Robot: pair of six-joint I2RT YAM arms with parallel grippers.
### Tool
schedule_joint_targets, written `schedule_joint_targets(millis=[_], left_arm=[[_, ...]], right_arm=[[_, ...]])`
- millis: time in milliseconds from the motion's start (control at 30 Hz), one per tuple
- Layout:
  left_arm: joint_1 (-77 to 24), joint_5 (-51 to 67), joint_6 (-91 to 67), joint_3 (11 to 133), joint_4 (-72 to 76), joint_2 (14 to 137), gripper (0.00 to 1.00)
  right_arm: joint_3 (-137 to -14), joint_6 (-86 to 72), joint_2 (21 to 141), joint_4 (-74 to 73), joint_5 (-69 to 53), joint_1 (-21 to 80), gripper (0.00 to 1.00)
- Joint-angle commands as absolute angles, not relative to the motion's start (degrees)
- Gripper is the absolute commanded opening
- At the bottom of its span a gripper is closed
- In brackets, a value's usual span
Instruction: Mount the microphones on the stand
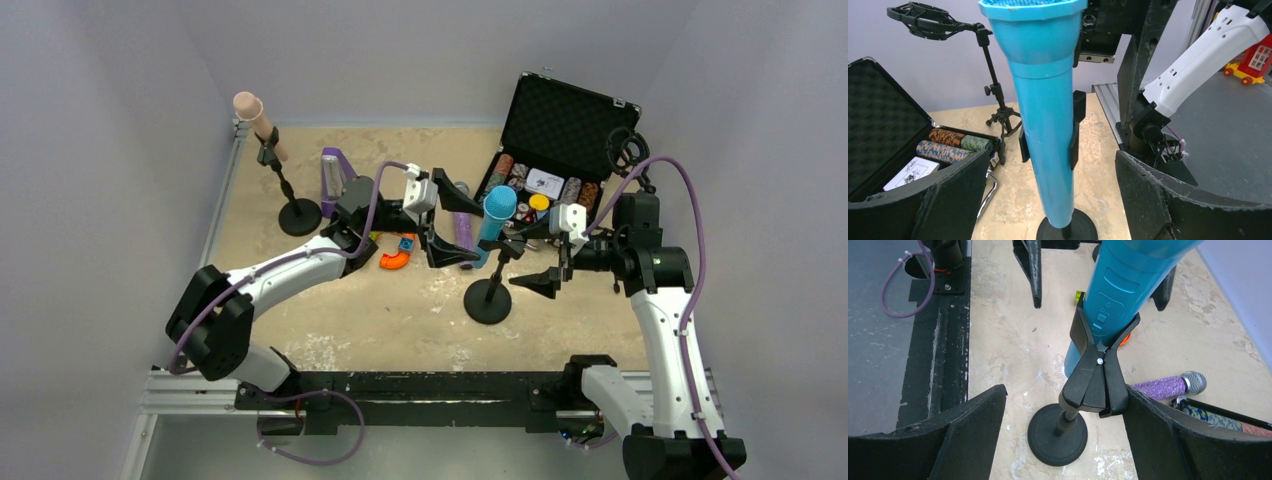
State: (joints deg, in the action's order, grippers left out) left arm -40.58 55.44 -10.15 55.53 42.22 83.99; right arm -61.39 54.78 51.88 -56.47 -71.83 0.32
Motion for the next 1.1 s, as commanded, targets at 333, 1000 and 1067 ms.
schedule_joint_targets(millis=[333, 1000, 1067], left_arm=[[-42.48, 60.36, -21.09, 62.69, 58.18, 92.74, 0.73], [-43.16, 58.18, -11.52, 57.64, 43.87, 81.59, 0.07], [-43.12, 56.28, -8.08, 56.68, 37.72, 77.56, 0.05]], right_arm=[[-62.18, 55.51, 52.12, -57.83, -74.36, 0.18, 0.86], [-62.87, 56.13, 51.95, -58.74, -75.23, 0.18, 0.88], [-63.24, 56.22, 51.86, -59.15, -75.44, 0.18, 0.88]])
